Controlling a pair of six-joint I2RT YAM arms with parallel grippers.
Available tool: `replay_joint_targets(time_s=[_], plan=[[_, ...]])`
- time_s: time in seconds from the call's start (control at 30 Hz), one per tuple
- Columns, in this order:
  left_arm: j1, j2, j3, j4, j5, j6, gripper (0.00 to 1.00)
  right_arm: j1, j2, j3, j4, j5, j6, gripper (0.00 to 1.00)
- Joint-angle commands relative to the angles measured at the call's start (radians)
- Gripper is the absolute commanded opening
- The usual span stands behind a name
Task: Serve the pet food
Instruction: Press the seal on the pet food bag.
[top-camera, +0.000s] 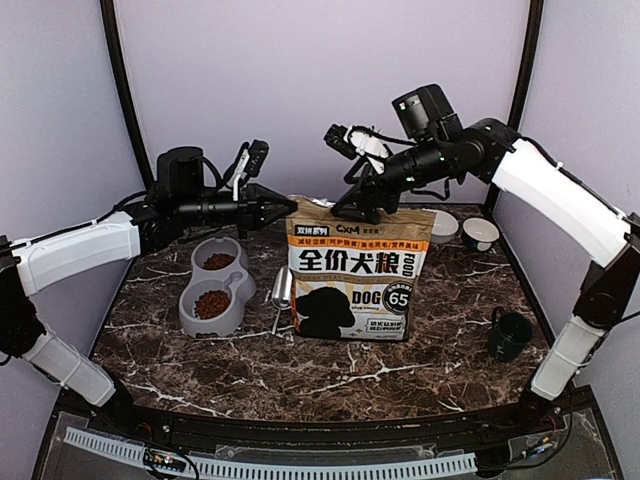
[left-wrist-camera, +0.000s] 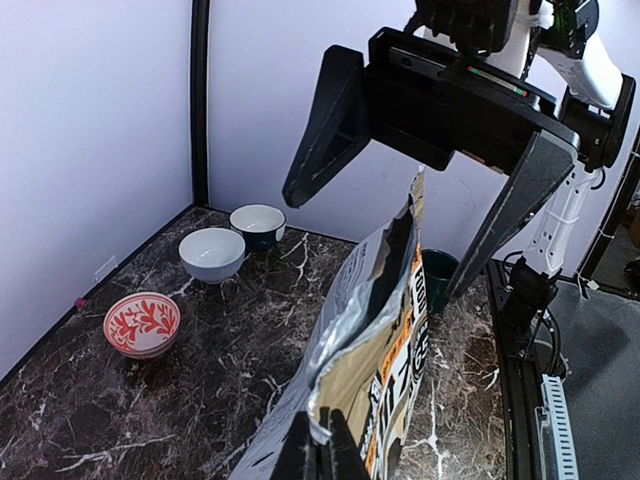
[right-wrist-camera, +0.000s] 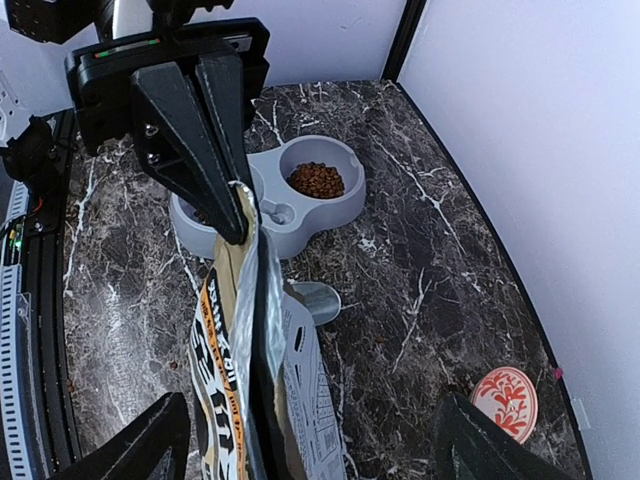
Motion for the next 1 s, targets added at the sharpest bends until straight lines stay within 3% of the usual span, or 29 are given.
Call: replay_joint_targets(time_s=[0.0, 0.23, 0.67, 0.83, 0.97], plan=[[0.014, -0.074, 0.003, 0.131, 0.031, -0.014, 0.0, 0.018, 0.058, 0.113, -0.034, 0.007, -0.042, 0.85], [0.015, -0.077, -0.007, 0.145, 0.041, -0.013, 0.0, 0.04, 0.194, 0.276, -0.125, -0.1, -0.037, 0.76], [0.014, -0.078, -0.011, 0.147, 0.046, -0.012, 0.0, 0.049, 0.294, 0.343, -0.127, -0.152, 0.006, 0.34], [0.014, -0.08, -0.012, 0.147, 0.044, -0.009, 0.0, 0.049, 0.299, 0.333, -0.138, -0.142, 0.003, 0.28], [0.014, -0.082, -0.013, 0.148, 0.044, -0.009, 0.0, 0.049, 0.301, 0.328, -0.157, -0.147, -0.004, 0.11]])
